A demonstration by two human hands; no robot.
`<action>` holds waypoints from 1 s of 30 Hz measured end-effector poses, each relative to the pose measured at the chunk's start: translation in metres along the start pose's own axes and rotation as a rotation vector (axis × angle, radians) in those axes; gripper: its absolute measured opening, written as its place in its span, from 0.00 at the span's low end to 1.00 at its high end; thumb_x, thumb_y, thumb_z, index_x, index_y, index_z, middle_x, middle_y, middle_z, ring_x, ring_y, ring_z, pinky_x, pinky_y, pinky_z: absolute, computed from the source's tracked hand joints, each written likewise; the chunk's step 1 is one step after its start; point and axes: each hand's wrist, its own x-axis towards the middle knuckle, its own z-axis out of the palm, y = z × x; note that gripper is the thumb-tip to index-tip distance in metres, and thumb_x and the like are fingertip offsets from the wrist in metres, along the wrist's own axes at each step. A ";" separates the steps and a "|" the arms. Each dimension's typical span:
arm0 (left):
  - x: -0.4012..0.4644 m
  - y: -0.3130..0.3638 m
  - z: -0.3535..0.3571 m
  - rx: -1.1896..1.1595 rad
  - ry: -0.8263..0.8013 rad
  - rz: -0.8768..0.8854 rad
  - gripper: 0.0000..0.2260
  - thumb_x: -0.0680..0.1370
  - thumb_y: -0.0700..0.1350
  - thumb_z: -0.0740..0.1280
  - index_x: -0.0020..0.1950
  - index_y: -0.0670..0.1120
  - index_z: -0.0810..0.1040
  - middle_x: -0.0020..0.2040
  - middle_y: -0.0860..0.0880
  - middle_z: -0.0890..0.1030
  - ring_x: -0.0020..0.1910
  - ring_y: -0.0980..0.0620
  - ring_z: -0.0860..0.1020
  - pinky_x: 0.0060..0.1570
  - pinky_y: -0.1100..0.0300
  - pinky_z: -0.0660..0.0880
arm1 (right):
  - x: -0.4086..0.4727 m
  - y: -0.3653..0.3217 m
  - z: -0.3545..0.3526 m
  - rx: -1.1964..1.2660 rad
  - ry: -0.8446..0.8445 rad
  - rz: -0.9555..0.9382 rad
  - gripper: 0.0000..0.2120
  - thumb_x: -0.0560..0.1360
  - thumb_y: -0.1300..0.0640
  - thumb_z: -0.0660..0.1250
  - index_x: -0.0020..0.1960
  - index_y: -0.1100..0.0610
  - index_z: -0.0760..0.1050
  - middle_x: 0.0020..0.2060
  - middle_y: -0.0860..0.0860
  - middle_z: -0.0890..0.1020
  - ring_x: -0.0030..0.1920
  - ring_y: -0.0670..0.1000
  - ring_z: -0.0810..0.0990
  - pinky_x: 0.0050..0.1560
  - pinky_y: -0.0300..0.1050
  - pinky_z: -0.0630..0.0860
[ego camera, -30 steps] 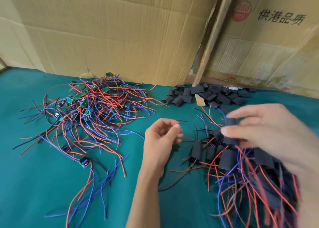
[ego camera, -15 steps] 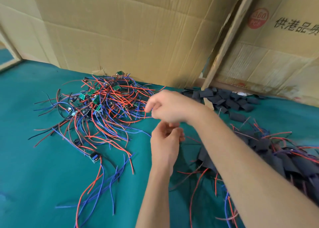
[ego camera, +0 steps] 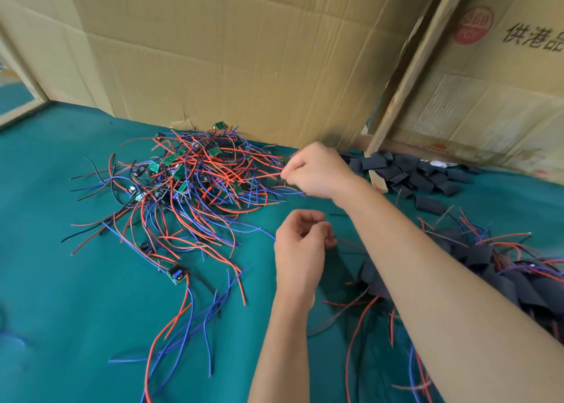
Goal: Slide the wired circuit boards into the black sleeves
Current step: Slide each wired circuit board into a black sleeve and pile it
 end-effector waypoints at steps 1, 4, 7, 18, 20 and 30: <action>0.001 0.000 0.000 -0.029 0.011 -0.009 0.07 0.77 0.29 0.64 0.48 0.40 0.78 0.40 0.42 0.80 0.37 0.48 0.78 0.43 0.55 0.79 | -0.006 0.004 -0.006 0.020 0.021 0.002 0.11 0.74 0.62 0.67 0.52 0.63 0.84 0.38 0.61 0.83 0.38 0.52 0.77 0.42 0.49 0.79; 0.002 0.003 0.000 -0.168 0.052 -0.044 0.08 0.79 0.30 0.62 0.54 0.40 0.76 0.46 0.40 0.81 0.41 0.49 0.82 0.41 0.60 0.80 | -0.027 0.015 -0.021 0.103 0.068 0.018 0.07 0.72 0.58 0.70 0.46 0.57 0.86 0.34 0.58 0.82 0.34 0.48 0.73 0.39 0.47 0.79; 0.002 0.006 0.000 -0.316 0.100 -0.079 0.09 0.82 0.33 0.61 0.62 0.38 0.73 0.56 0.38 0.80 0.52 0.44 0.84 0.45 0.59 0.82 | -0.053 0.029 -0.032 0.196 0.123 0.033 0.06 0.71 0.52 0.72 0.43 0.52 0.87 0.31 0.50 0.83 0.33 0.47 0.76 0.41 0.48 0.79; 0.005 0.011 0.000 -0.383 0.147 -0.130 0.07 0.86 0.43 0.58 0.55 0.38 0.68 0.43 0.43 0.74 0.50 0.42 0.86 0.49 0.54 0.82 | -0.170 0.042 -0.033 0.179 0.168 -0.073 0.08 0.74 0.56 0.72 0.40 0.47 0.87 0.22 0.35 0.76 0.23 0.42 0.71 0.29 0.29 0.66; 0.006 0.011 0.000 -0.383 0.136 -0.127 0.07 0.86 0.43 0.58 0.53 0.39 0.68 0.40 0.43 0.75 0.45 0.43 0.86 0.42 0.57 0.82 | -0.176 0.044 -0.031 0.138 0.105 -0.074 0.08 0.73 0.55 0.72 0.40 0.45 0.87 0.20 0.40 0.74 0.22 0.43 0.68 0.29 0.31 0.66; 0.003 0.010 -0.003 -0.373 -0.003 -0.105 0.07 0.85 0.38 0.57 0.51 0.41 0.74 0.41 0.43 0.77 0.34 0.50 0.82 0.37 0.58 0.81 | -0.107 0.046 -0.039 0.071 0.033 -0.027 0.08 0.71 0.54 0.76 0.49 0.46 0.82 0.41 0.44 0.84 0.38 0.43 0.79 0.47 0.43 0.75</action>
